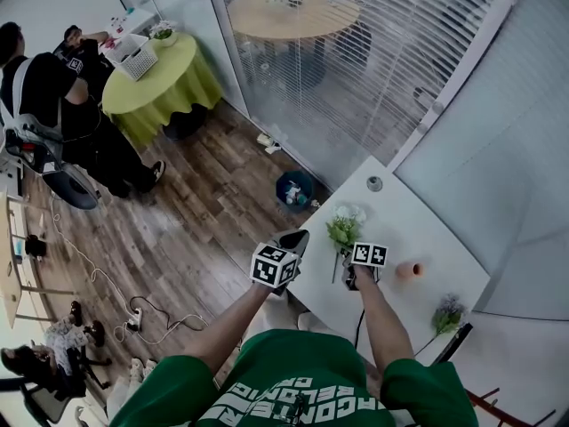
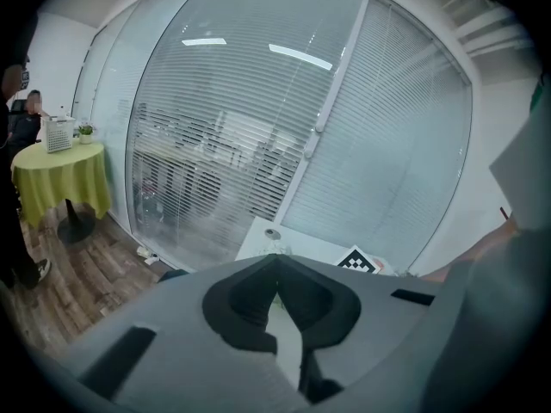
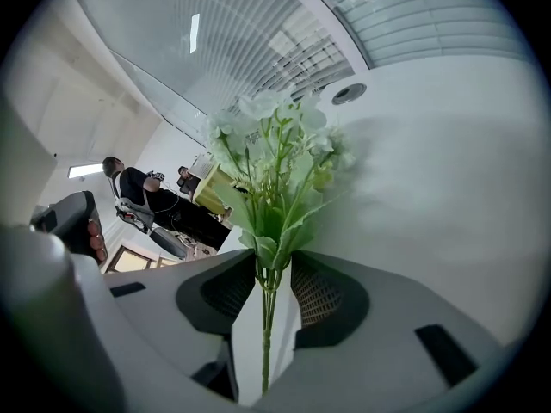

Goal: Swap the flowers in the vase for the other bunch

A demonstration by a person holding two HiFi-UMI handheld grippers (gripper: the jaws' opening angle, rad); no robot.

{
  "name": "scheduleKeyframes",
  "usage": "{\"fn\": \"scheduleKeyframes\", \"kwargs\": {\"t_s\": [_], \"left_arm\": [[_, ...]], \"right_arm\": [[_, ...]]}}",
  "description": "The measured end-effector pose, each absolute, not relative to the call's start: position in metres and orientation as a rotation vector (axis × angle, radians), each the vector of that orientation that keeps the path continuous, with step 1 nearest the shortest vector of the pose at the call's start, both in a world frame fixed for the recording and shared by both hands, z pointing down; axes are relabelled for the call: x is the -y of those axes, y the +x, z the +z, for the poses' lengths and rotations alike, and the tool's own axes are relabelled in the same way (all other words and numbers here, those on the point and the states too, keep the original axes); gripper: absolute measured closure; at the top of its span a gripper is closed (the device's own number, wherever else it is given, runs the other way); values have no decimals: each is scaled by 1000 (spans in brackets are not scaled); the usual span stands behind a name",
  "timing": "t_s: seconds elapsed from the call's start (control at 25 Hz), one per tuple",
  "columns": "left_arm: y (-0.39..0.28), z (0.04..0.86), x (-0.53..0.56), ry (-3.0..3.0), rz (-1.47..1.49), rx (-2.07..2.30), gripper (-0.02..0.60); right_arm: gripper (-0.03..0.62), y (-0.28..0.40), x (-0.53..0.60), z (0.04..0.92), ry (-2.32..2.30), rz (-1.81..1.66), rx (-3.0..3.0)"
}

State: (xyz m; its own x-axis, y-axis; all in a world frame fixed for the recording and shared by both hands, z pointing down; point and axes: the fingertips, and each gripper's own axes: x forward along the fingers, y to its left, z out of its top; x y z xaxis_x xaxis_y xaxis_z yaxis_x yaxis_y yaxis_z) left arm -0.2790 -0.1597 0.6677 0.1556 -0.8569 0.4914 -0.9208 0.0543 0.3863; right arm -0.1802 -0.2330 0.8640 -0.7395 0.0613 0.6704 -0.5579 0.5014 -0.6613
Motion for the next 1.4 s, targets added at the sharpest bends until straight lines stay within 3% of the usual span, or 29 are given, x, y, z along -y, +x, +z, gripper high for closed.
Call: {"fn": "scheduleKeyframes", "kwargs": {"t_s": [0.24, 0.44, 1.0, 1.4], "left_arm": [[-275, 665, 158, 1807, 135, 1702, 573], [-270, 664, 159, 1816, 144, 1701, 574], [-237, 650, 174, 1878, 144, 1675, 574], [-192, 634, 210, 1983, 159, 1613, 574]], "right_arm": [[394, -174, 233, 862, 412, 1201, 2112], [352, -166, 233, 857, 420, 1205, 2124], [345, -129, 266, 778, 522, 1070, 2309], [350, -95, 300, 690, 639, 762, 2500]]}}
